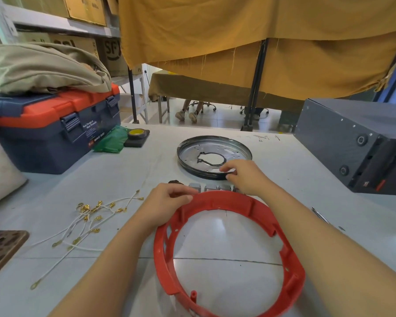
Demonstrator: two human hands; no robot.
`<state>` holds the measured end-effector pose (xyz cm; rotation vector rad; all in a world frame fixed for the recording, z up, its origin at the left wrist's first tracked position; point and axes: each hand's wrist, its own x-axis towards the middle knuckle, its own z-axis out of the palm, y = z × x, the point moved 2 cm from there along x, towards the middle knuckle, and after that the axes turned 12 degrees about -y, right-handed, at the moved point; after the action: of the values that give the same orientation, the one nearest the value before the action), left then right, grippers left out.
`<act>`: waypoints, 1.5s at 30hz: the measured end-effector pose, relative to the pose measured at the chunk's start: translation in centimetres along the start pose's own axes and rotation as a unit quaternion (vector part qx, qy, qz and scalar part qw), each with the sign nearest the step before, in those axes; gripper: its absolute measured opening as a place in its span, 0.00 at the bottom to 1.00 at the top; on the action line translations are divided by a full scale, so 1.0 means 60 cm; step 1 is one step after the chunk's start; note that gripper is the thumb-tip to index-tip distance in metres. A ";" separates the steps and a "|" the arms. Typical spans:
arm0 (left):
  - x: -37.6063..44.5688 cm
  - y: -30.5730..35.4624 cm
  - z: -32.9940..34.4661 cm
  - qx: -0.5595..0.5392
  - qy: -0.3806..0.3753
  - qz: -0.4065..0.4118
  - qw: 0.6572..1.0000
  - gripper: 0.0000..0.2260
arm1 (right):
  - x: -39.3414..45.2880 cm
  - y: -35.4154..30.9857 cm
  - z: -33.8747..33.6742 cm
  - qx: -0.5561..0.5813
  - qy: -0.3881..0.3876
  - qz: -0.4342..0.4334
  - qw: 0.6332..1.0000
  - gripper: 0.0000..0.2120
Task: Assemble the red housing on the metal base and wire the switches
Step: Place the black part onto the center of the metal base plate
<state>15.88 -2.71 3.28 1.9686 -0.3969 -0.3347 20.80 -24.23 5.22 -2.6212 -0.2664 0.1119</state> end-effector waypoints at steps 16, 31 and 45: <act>0.014 -0.014 -0.002 -0.036 0.095 0.026 0.995 0.04 | 0.031 -0.013 -0.008 -0.153 0.095 0.043 0.983 0.06; -0.029 0.026 -0.063 -0.268 0.191 0.044 0.944 0.18 | -0.153 -0.044 -0.040 -0.078 0.216 -0.160 0.960 0.05; -0.102 0.046 -0.076 -0.180 0.165 0.040 0.969 0.07 | -0.261 -0.033 -0.035 0.024 0.239 -0.140 0.961 0.25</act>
<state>11.86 2.50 8.04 1.6096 -0.1827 -0.0193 5.41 -26.79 8.53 -2.4382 -0.4473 -0.5939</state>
